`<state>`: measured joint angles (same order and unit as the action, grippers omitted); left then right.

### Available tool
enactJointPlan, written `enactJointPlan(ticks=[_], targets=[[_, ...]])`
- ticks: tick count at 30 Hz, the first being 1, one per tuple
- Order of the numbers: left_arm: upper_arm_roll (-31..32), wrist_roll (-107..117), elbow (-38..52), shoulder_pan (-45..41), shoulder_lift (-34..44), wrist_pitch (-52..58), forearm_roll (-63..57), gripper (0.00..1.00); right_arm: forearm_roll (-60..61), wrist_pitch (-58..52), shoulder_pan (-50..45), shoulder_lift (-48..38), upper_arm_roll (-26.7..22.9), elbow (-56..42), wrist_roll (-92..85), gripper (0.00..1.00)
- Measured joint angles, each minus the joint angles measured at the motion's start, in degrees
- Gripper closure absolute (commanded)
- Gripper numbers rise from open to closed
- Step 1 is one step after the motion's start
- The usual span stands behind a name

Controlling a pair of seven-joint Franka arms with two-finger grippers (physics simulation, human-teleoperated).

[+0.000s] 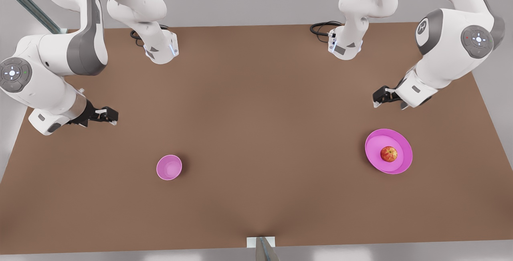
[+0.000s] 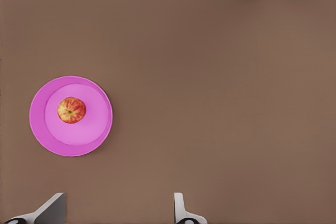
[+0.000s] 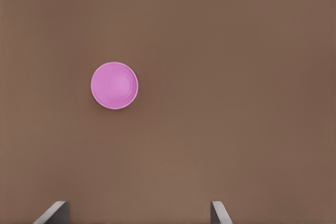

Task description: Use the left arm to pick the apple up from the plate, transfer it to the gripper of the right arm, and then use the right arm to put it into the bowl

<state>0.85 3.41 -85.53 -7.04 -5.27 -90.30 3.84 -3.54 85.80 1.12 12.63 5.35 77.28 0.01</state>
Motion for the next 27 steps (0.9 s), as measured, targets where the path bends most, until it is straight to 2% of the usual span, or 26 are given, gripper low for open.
enactJointPlan(ticks=[2, 5, 7, 15, 19, 27], targets=[[0.01, -0.22, -0.36, 0.07, -0.04, -0.73, -0.24, 0.00, -0.01, 0.20, 0.05, 0.00, 0.00, 0.00, -0.01, 0.00], [-0.15, -0.49, -8.81, 0.43, -0.55, -5.97, -0.42, 0.00, -0.05, 0.40, 0.11, 0.00, 0.00, 0.01, -0.02, 0.00], [-0.90, -0.65, -13.10, 1.54, -3.54, -11.72, -0.47, 0.00, -0.04, 0.50, 0.26, 0.00, 0.00, 0.00, -0.03, 0.00], [-2.16, -2.93, -16.01, 9.97, -16.14, -32.74, -0.28, 0.00, -0.01, 0.70, 0.46, 0.07, 0.00, 0.00, -0.08, 0.00], [-3.37, -4.78, -20.63, 11.50, -18.71, -40.23, -0.19, 0.00, -0.01, 0.73, 0.47, 0.08, -0.06, 0.00, -0.10, 0.00], [-3.92, -7.63, -21.81, 12.98, -25.15, -50.73, -0.14, 0.00, -0.01, 0.72, 0.55, 0.09, -0.09, 0.08, -0.16, 0.00]])
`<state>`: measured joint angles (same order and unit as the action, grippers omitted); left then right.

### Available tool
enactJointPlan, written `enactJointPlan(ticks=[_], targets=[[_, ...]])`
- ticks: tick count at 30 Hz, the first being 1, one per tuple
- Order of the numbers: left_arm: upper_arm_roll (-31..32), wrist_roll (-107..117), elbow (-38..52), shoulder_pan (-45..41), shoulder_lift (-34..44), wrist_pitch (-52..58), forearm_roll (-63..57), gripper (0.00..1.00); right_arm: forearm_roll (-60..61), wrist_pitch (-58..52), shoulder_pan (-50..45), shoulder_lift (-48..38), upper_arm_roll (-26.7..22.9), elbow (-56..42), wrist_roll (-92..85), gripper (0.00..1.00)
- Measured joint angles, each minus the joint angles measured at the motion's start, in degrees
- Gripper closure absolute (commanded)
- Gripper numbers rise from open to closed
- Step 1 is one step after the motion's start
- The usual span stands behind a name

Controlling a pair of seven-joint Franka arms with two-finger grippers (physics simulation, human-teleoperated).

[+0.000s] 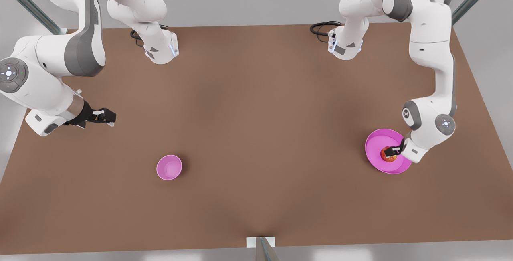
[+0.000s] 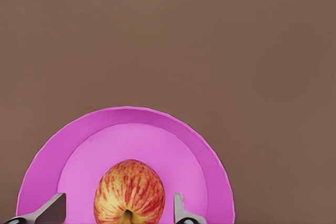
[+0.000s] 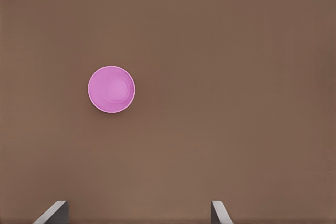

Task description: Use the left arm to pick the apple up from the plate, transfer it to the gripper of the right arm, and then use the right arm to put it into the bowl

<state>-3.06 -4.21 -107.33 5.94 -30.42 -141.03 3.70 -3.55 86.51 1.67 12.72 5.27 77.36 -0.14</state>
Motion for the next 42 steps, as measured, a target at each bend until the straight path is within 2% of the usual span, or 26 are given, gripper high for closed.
enactJointPlan(ticks=[5, 17, 19, 23, 25, 26, 32, 35, 39, 42], targets=[[0.01, -1.26, -1.08, 0.36, -2.75, -3.50, 0.01, 0.00, 0.00, 0.00, 0.05, 0.00, -0.03, 0.00, -0.03, 0.00], [0.08, -3.15, -2.89, -0.09, -3.94, -5.79, 0.01, 0.00, 0.00, -0.01, 0.09, 0.00, -0.09, 0.01, -0.07, 0.00], [0.08, -3.36, -2.84, -0.12, -4.05, -5.91, 0.01, 0.04, 0.00, -0.01, 0.09, 0.00, -0.09, 0.01, -0.08, 0.00], [0.08, -3.71, -2.60, -0.13, -4.14, -6.05, 0.00, 0.04, 0.00, -0.01, 0.13, 0.00, -0.09, 0.01, -0.09, 0.00], [0.08, -3.85, -2.56, -0.14, -4.33, -6.11, -0.01, 0.16, 0.00, -0.01, 0.17, 0.00, -0.09, 0.01, -0.09, 0.00], [0.10, -3.90, -2.56, -0.14, -4.43, -6.14, -0.02, 0.18, 0.00, -0.01, 0.18, 0.00, -0.09, 0.01, -0.10, 0.00], [0.16, -4.14, -2.60, -0.14, -5.30, -6.68, -0.07, 0.19, 0.00, -0.01, 0.18, 0.00, -0.09, 0.01, -0.12, 0.00], [0.32, -4.09, -2.19, -0.18, -4.95, -6.89, -0.20, 0.27, 0.00, -0.01, 0.18, 0.00, -0.09, 0.01, -0.12, 0.00], [3.37, -3.80, 1.51, 0.00, -0.71, -6.09, -0.50, 0.30, 0.00, -0.01, 0.20, 0.00, -0.09, -0.01, -0.12, 0.00], [12.25, -3.61, 5.63, 0.21, 3.07, -3.24, -0.23, 0.31, 0.00, 0.00, 0.04, 0.00, -0.02, -0.14, -0.09, 0.00]])
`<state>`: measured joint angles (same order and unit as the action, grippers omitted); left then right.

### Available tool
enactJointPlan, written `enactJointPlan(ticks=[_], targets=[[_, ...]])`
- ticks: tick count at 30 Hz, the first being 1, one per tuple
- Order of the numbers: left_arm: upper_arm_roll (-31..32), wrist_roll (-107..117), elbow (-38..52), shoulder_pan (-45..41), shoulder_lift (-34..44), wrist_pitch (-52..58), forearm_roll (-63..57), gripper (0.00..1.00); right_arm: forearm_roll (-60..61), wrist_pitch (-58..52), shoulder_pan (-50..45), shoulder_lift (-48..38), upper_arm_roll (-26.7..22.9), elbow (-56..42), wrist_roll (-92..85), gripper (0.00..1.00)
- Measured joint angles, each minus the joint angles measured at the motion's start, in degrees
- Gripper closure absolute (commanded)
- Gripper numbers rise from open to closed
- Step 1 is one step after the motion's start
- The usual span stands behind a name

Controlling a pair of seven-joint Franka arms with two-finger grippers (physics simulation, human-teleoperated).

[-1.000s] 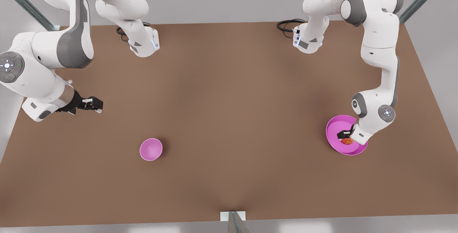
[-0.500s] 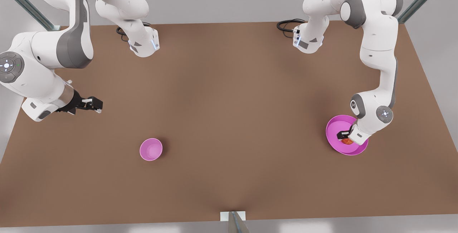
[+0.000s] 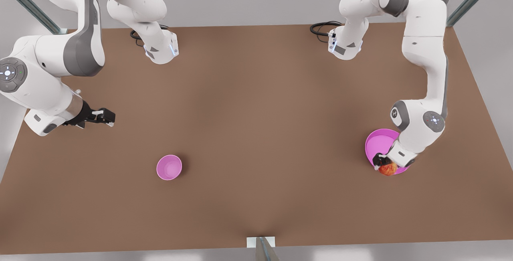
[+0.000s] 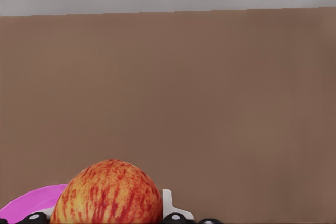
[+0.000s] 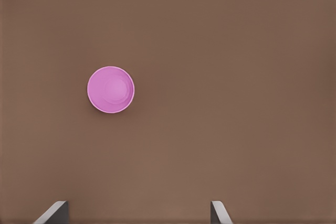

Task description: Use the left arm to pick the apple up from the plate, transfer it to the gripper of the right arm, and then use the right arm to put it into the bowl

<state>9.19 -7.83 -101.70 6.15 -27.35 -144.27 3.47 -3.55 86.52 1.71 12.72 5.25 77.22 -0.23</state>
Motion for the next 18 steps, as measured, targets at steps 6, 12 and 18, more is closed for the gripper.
enactJointPlan(ticks=[6, 12, 18], targets=[[18.52, -1.33, 4.54, -0.26, -2.28, 3.58, 8.17, 0.32, 7.05, 1.19, -0.68, 1.01, 0.23, 0.18, 0.20, 0.00], [28.79, -14.14, 12.14, -1.31, -10.58, 4.74, 31.36, 0.31, 30.47, 6.62, -1.11, 8.64, -0.35, -0.07, 0.27, 0.00], [33.49, -34.72, 30.33, -9.57, -25.12, 5.09, 48.94, 0.31, 62.22, 13.78, -3.58, 17.39, 0.20, 1.60, -0.97, 0.00]])
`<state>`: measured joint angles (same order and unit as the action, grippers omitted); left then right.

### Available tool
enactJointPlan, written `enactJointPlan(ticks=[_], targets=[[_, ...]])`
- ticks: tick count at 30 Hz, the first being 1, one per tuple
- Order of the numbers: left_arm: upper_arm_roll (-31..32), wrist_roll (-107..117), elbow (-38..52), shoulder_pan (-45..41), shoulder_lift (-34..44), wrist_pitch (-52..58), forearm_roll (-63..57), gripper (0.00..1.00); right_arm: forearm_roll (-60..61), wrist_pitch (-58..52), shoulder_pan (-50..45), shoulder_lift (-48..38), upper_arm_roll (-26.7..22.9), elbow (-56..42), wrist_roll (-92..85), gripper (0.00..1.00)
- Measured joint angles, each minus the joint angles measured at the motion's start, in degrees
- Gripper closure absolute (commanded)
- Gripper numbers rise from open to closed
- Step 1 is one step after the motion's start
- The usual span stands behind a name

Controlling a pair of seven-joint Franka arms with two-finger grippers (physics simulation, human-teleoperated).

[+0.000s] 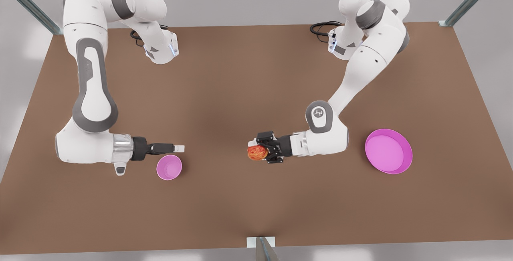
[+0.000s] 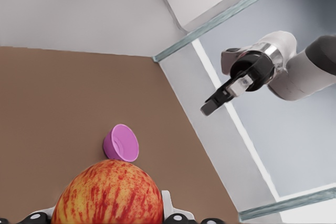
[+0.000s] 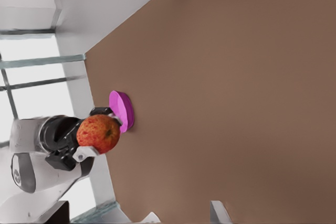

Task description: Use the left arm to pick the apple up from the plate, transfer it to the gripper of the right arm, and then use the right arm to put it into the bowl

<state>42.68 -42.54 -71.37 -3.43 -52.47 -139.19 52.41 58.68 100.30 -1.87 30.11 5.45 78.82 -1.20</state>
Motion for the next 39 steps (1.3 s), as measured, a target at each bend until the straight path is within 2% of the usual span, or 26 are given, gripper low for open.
enactJointPlan(ticks=[5, 10, 14, 18, 25, 39], targets=[[2.24, -16.90, 4.30, -3.08, -3.53, -0.16, 4.13, 0.31, 18.82, 6.72, -3.05, 2.92, 0.06, -0.22, -2.83, 0.00], [2.36, -31.76, 5.38, -5.43, -5.73, -0.87, 8.52, 0.31, 26.21, 9.72, -3.81, 4.99, 0.06, 3.22, -8.12, 0.00], [2.37, -41.36, 5.43, -6.07, -5.90, -1.56, 11.07, 0.31, 27.63, 9.57, -3.35, 0.86, 2.23, 11.10, -12.95, 0.00], [2.37, -49.12, 5.53, -6.42, -6.61, -1.94, 12.49, 0.31, 23.81, 5.86, -2.11, -1.84, 2.50, 16.11, -17.55, 0.00], [2.37, -59.30, 5.61, -6.70, -6.88, -2.29, 13.43, 0.31, 21.63, 4.63, -3.86, 0.26, 2.59, 16.58, -23.78, 0.00], [2.29, -71.14, 5.61, -7.35, -7.23, -2.93, 13.69, 0.31, 26.22, 11.62, -8.96, 2.50, 2.61, 14.22, -32.11, 0.00]])
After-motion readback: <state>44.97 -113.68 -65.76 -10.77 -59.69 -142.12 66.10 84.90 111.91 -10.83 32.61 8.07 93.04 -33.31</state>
